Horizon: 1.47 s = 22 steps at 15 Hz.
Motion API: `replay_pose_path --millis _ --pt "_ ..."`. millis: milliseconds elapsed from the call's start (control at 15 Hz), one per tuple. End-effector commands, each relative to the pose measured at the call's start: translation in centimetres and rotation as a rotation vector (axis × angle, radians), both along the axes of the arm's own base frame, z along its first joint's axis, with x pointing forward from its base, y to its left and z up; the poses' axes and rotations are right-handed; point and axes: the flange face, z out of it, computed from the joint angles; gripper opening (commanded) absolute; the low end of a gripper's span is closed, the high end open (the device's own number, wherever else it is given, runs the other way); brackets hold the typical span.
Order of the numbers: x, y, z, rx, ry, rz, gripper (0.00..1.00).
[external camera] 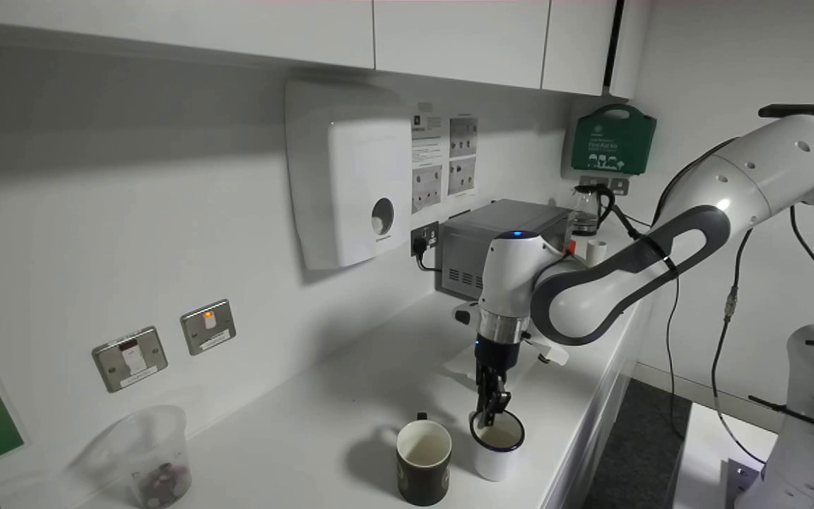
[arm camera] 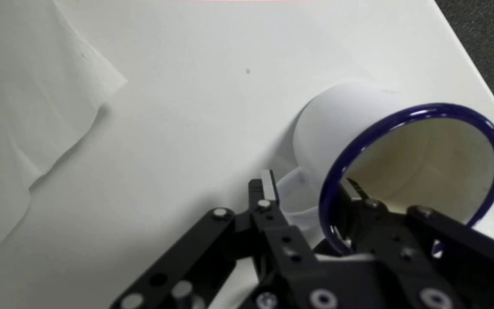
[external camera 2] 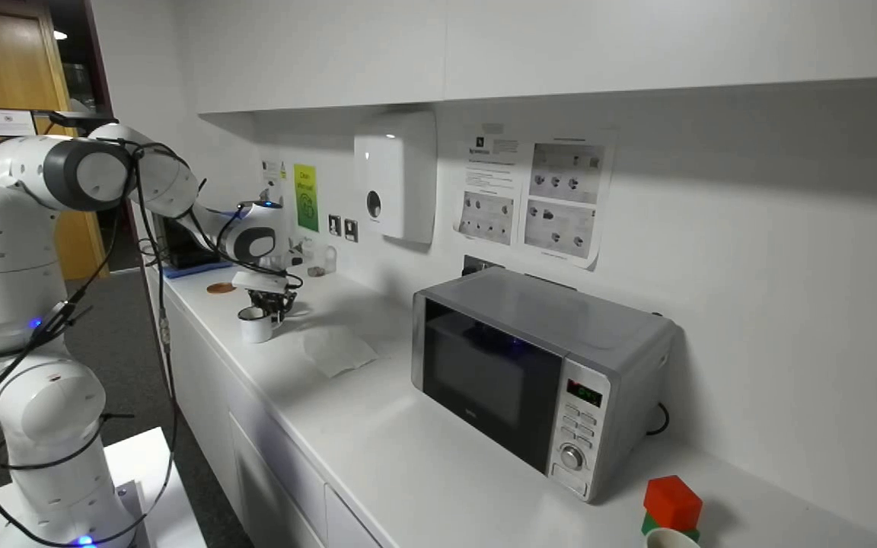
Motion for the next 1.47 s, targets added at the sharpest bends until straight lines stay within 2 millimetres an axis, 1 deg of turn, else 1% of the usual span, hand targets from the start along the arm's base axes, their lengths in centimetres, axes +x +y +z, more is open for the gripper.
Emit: replay_pose_path --millis 0,67,133,267,533,1067,1200,1400 --pt "0.5 0.1 0.5 0.003 0.01 0.029 0.06" --pt "0.4 0.1 0.5 0.0 0.011 0.029 0.01" --pt "0.4 0.2 0.6 -0.001 0.01 0.029 0.0" --pt "0.4 0.3 0.5 -0.002 0.009 0.026 0.02" --pt "0.2 0.4 0.8 -0.003 0.011 0.027 0.02" --pt "-0.7 -0.7 3.9 -0.005 -0.027 0.005 0.02" --pt "-0.4 -1.3 4.6 -0.007 -0.033 -0.011 0.02" --pt "0.3 -2.9 5.7 -0.002 -0.041 -0.052 0.02"
